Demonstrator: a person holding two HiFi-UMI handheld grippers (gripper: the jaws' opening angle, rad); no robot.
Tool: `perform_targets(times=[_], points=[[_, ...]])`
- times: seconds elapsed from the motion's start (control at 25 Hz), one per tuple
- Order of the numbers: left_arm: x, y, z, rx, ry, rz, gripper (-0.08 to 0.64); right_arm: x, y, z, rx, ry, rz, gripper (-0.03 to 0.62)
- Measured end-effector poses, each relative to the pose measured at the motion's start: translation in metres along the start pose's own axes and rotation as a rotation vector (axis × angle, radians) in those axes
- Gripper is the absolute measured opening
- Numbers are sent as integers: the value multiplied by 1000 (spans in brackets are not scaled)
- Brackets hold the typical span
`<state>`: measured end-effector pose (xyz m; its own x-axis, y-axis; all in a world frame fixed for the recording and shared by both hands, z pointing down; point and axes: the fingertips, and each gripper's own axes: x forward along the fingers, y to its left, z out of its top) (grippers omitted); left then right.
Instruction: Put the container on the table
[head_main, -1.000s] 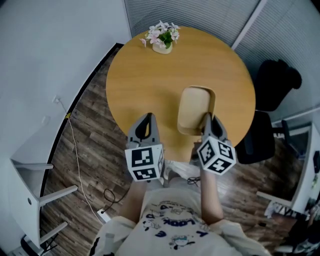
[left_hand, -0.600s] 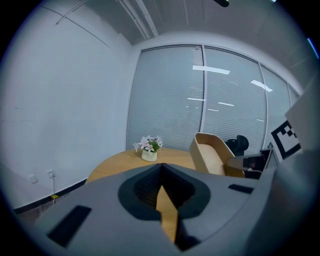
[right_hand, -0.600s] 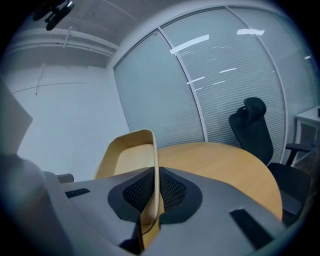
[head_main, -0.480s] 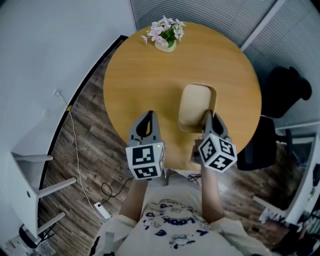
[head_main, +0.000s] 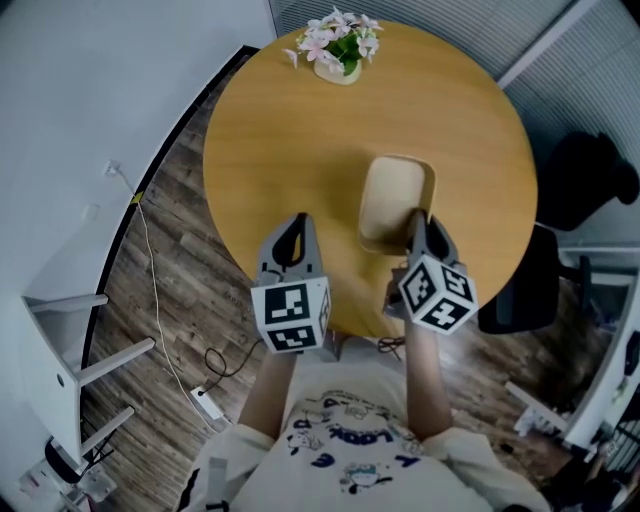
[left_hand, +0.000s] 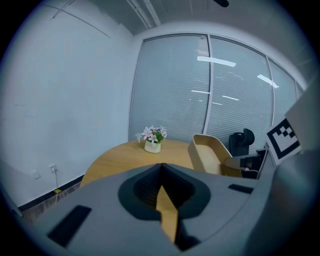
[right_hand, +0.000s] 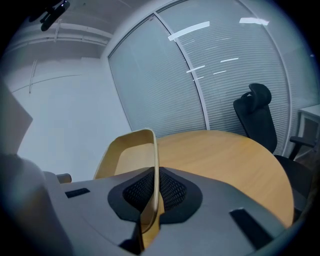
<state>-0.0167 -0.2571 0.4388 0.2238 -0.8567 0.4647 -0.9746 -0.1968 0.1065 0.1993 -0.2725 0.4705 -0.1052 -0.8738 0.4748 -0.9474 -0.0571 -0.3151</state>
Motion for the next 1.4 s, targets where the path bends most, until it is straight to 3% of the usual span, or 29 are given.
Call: perform_targets(times=[1.4], points=[[66, 8, -95, -18, 266, -67, 3, 58, -41, -109, 55, 272, -142, 17]])
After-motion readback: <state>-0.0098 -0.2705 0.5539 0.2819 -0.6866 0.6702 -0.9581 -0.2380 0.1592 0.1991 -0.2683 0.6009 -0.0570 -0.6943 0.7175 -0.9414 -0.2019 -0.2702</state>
